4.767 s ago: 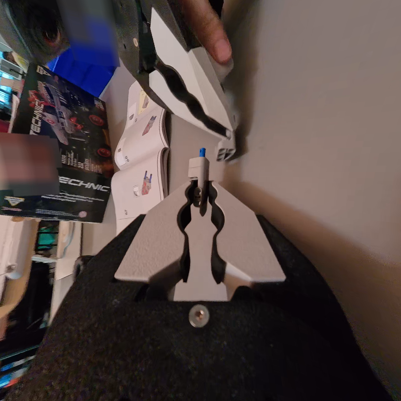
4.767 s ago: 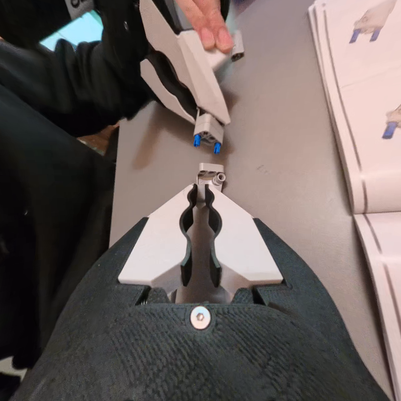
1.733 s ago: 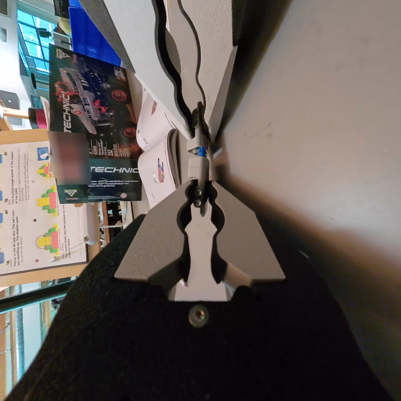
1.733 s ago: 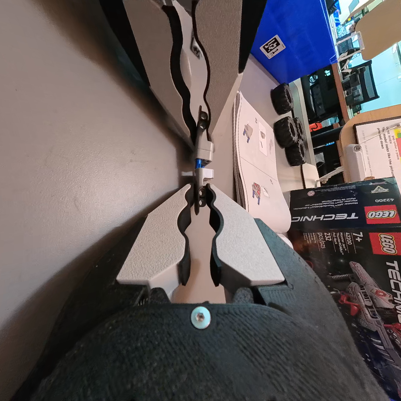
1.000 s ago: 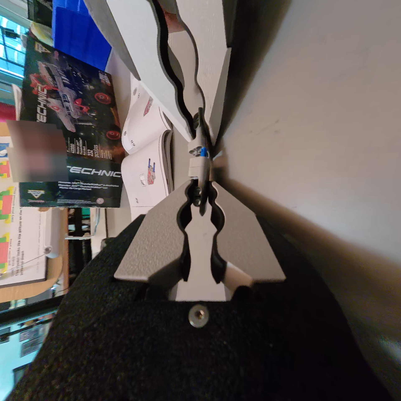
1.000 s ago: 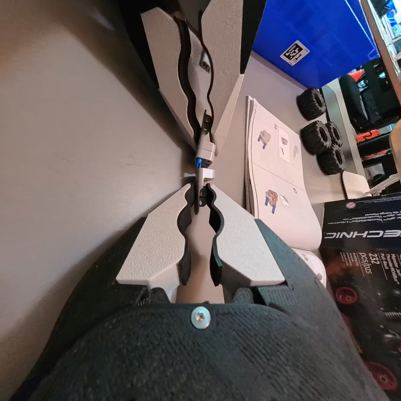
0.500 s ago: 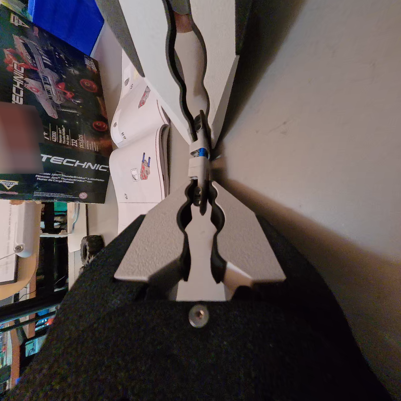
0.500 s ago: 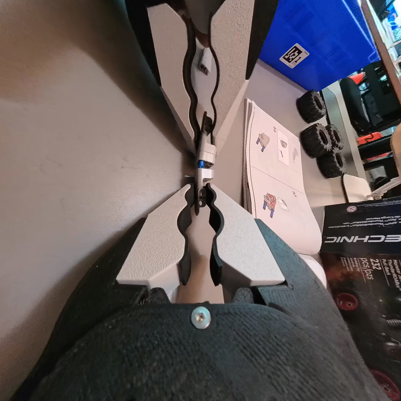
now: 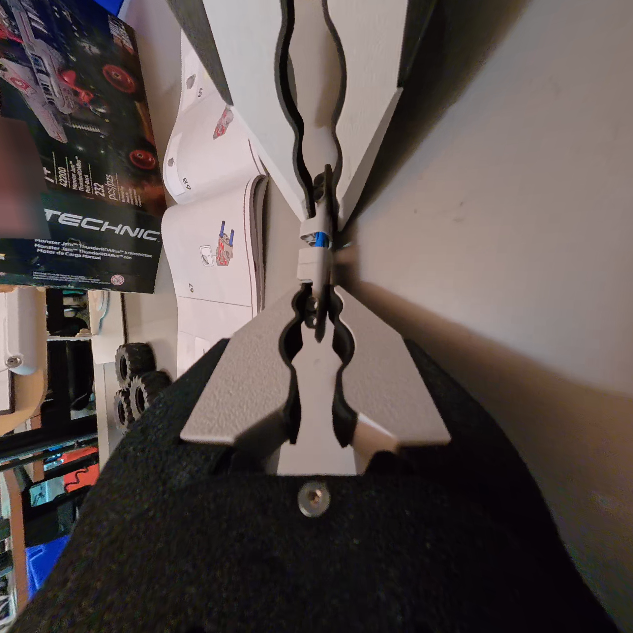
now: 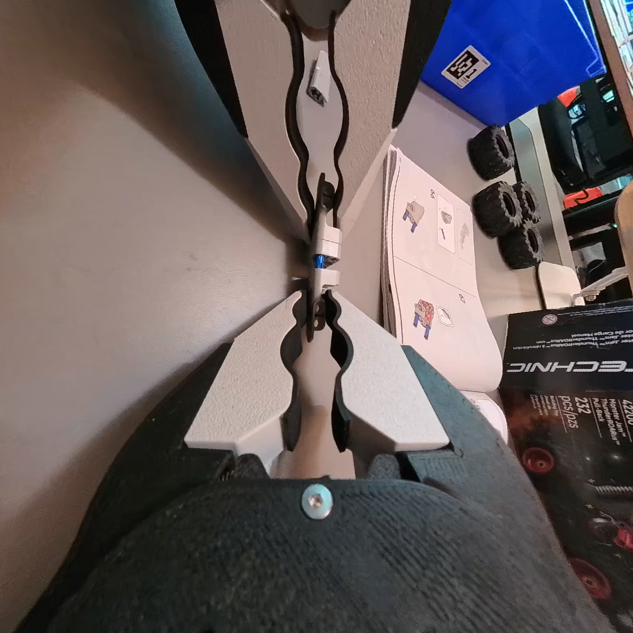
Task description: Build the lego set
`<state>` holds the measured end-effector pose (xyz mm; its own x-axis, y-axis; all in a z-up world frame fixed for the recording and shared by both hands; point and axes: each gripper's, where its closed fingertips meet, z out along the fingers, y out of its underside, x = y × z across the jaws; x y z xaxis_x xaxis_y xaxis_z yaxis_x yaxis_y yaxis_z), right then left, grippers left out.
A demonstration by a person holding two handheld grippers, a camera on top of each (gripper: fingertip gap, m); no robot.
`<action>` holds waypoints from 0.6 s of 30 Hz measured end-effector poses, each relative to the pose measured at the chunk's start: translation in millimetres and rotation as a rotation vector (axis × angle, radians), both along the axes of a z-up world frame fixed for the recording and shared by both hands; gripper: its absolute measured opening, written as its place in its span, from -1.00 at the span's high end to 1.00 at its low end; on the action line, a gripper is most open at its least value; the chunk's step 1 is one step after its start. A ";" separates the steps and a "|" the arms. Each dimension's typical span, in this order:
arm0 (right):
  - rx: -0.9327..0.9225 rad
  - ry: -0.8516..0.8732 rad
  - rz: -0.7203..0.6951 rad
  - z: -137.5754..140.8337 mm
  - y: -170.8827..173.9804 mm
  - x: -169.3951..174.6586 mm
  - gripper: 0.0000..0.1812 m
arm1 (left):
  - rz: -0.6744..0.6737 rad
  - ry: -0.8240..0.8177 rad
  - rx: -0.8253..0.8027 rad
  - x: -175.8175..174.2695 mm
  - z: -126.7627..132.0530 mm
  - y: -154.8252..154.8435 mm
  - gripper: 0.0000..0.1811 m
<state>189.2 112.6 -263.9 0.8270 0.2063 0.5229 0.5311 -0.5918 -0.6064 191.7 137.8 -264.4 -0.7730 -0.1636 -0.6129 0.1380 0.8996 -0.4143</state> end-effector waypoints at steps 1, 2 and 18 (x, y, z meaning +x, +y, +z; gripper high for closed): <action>-0.002 -0.008 0.004 0.0 0.0 0.0 0.91 | 0.005 0.003 0.001 -0.1 -0.1 0.1 0.90; -0.002 -0.013 0.010 0.1 0.0 0.0 0.91 | 0.004 0.001 0.004 0.0 -0.1 0.1 0.90; -0.012 0.021 0.004 -0.3 2.5 -1.3 0.90 | -0.058 0.212 -0.323 -8.3 1.7 -3.2 0.81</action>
<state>187.9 115.2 -264.2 0.8368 0.2157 0.5032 0.5208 -0.5970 -0.6102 183.4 134.6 -262.7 -0.8907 -0.2745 -0.3623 0.0656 0.7111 -0.7000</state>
